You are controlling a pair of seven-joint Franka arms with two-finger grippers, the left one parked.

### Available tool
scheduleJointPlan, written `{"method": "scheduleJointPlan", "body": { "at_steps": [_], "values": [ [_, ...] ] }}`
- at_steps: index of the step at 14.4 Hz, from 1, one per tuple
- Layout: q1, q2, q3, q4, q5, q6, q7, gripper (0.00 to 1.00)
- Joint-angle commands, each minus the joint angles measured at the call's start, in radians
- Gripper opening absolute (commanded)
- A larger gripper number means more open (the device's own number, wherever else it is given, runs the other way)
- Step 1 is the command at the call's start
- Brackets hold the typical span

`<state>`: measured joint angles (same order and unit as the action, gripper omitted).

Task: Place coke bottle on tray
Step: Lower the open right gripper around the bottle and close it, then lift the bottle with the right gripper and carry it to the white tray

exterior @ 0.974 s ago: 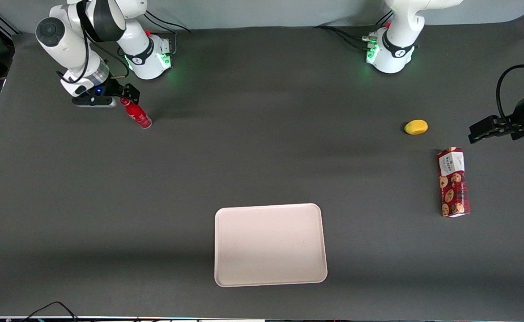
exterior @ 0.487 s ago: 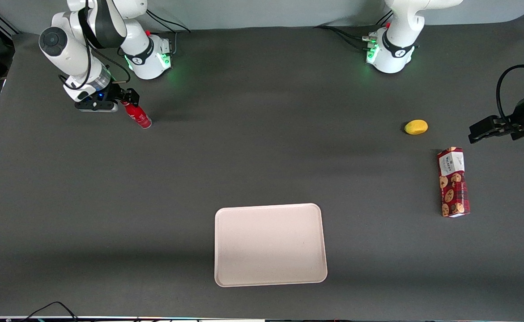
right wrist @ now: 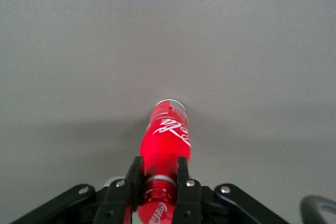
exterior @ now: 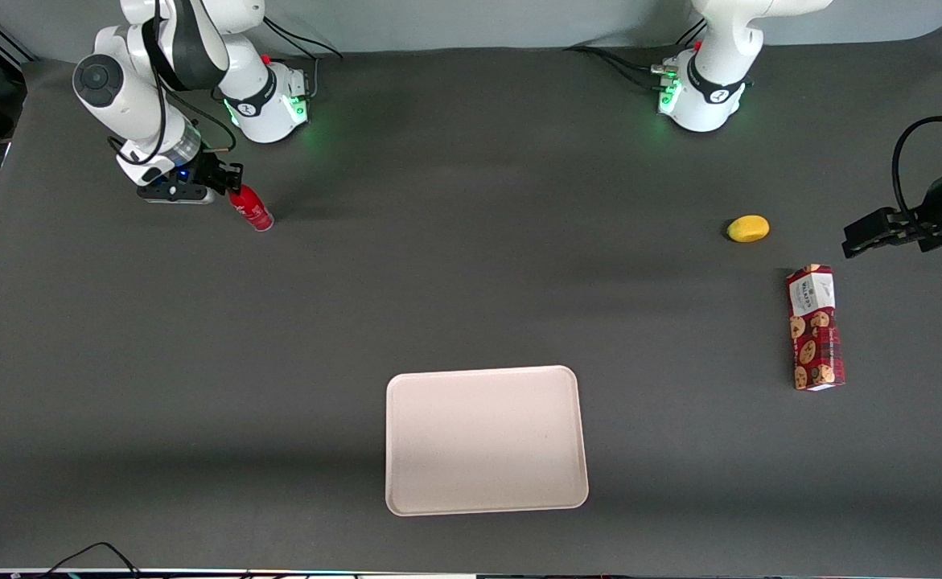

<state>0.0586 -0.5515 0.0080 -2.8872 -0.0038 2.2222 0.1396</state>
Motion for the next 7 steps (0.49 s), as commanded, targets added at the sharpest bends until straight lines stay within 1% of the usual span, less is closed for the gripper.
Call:
{"method": "scheduleJointPlan", "body": {
  "at_steps": [1, 5, 7],
  "values": [
    [0.007, -0.015, 0.0, -0.049, -0.001, 0.031, 0.015, 0.0],
    [0.009, -0.007, 0.001, -0.021, -0.002, 0.017, 0.015, 0.0],
    [0.01, 0.042, 0.006, 0.054, -0.001, -0.019, 0.015, 0.0]
  ]
}}
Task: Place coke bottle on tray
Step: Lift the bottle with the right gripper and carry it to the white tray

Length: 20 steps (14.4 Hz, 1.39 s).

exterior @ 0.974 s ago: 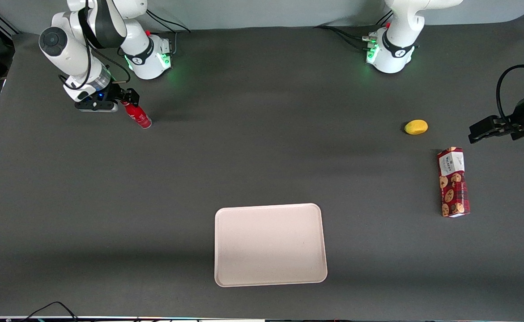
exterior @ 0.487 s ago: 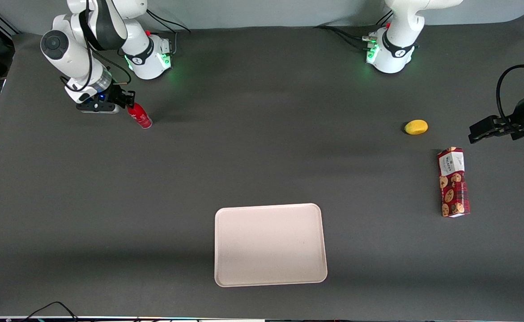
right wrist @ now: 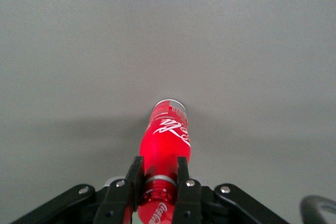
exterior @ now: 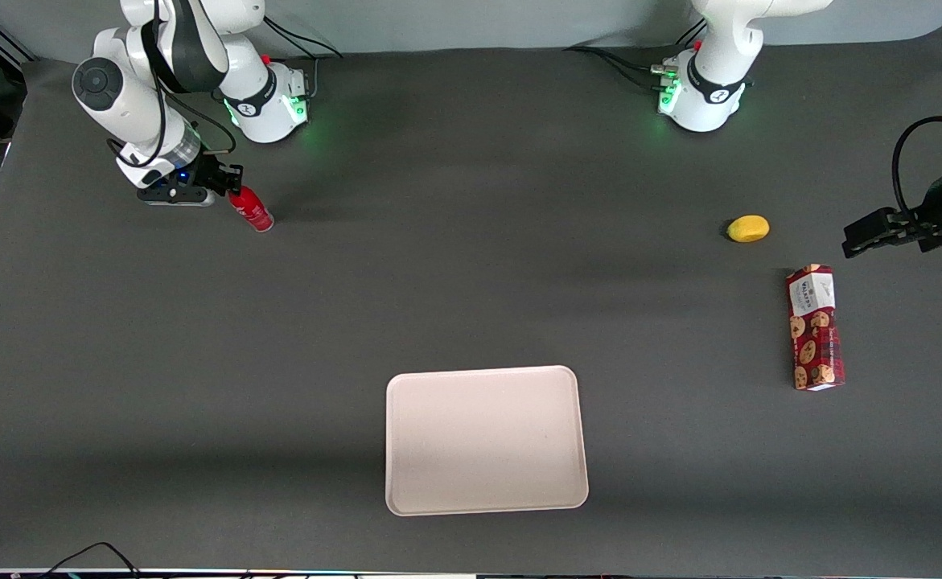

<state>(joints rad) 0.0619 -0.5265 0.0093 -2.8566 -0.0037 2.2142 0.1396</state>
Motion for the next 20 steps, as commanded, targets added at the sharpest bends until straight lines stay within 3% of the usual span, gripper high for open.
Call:
{"method": "scheduleJointPlan", "body": {
  "at_steps": [1, 5, 7, 12, 17, 20],
  "values": [
    [0.01, 0.038, 0.006, 0.06, -0.002, -0.019, 0.015, 0.0],
    [0.029, 0.115, 0.014, 0.198, -0.002, -0.039, 0.017, 0.0],
    [0.029, 0.169, 0.052, 0.345, -0.001, -0.123, 0.018, 0.0],
    [0.029, 0.426, 0.13, 0.883, 0.054, -0.392, 0.041, 0.0],
    [0.041, 0.812, 0.277, 1.456, 0.048, -0.433, 0.179, 0.0],
    [0.107, 1.027, 0.285, 1.716, 0.034, -0.442, 0.257, 0.0]
  ]
}}
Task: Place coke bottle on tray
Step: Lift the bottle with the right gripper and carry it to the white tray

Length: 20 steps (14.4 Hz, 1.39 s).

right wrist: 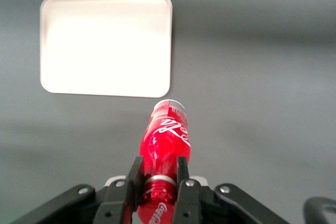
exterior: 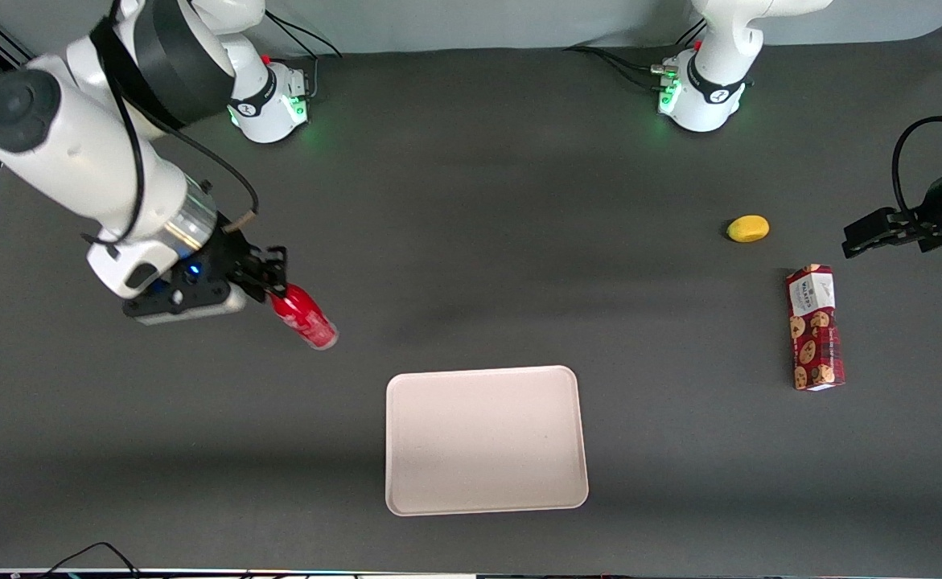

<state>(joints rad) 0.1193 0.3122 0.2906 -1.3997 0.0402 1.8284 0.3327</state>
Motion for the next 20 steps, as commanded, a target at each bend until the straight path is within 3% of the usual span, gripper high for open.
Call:
{"method": "scheduleJointPlan", "body": {
  "at_steps": [1, 3, 4, 8, 20],
  "values": [
    [0.072, 0.273, 0.002, 0.351, -0.028, -0.054, 0.104, 0.0],
    [0.092, 0.41, 0.004, 0.442, -0.13, 0.013, 0.137, 0.0],
    [0.102, 0.442, -0.002, 0.447, -0.141, 0.052, 0.14, 0.0],
    [0.12, 0.519, -0.005, 0.453, -0.143, 0.132, 0.183, 0.0],
    [0.146, 0.561, -0.013, 0.404, -0.148, 0.114, 0.267, 0.0]
  ]
}}
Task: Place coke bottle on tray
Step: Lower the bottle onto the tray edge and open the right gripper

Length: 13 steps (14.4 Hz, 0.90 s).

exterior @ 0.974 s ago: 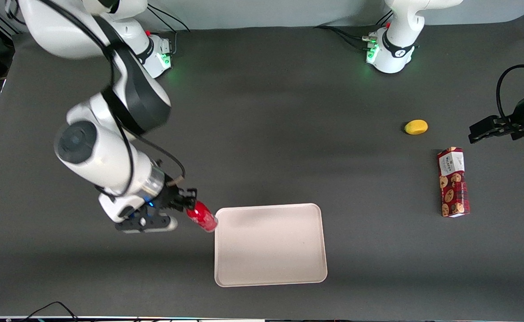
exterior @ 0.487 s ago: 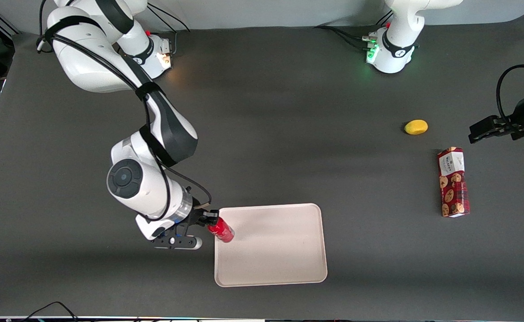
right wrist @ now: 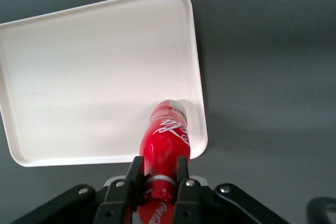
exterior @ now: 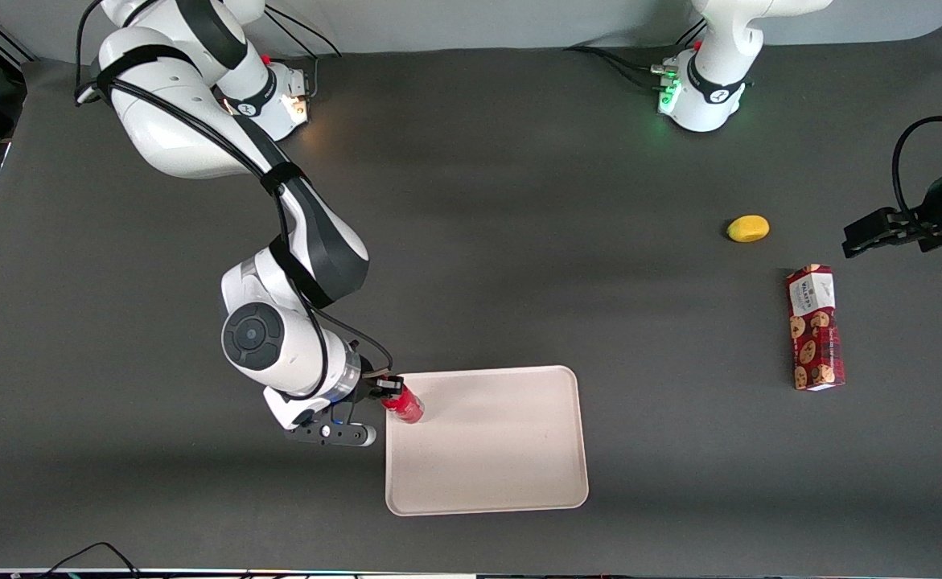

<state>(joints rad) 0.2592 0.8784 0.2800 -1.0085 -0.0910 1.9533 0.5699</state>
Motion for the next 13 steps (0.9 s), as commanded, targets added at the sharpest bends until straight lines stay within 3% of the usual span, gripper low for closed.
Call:
{"method": "scheduleJointPlan", "body": {
  "at_steps": [1, 3, 8, 9, 11, 13],
  "values": [
    [0.006, -0.002, -0.001, 0.013, -0.016, -0.011, 0.034, 0.0],
    [0.008, 0.007, -0.001, 0.013, -0.015, -0.008, 0.042, 0.2],
    [0.006, 0.016, -0.001, 0.013, -0.015, -0.004, 0.042, 0.36],
    [0.008, 0.017, -0.001, 0.013, -0.015, -0.002, 0.041, 0.47],
    [0.006, 0.016, -0.001, 0.016, -0.015, -0.002, 0.038, 1.0],
    [0.0, 0.005, 0.004, 0.024, -0.015, -0.004, 0.027, 1.0]
  ]
}}
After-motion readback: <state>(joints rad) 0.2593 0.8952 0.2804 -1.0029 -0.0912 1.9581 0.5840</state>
